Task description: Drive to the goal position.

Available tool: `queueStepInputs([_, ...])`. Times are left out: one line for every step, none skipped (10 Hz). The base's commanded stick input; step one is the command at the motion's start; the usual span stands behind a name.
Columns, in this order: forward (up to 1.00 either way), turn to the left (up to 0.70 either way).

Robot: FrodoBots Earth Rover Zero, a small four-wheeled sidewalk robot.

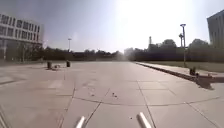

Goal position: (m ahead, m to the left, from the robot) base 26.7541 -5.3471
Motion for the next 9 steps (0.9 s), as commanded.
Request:
queueStepInputs([0.7, 0.0])
queueStepInputs([0.7, 0.0])
queueStepInputs([0.7, 0.0])
queueStepInputs([0.7, 0.0])
queueStepInputs([0.7, 0.0])
queueStepInputs([0.7, 0.0])
queueStepInputs([0.7, 0.0])
queueStepInputs([0.7, 0.0])
queueStepInputs([0.7, -0.09])
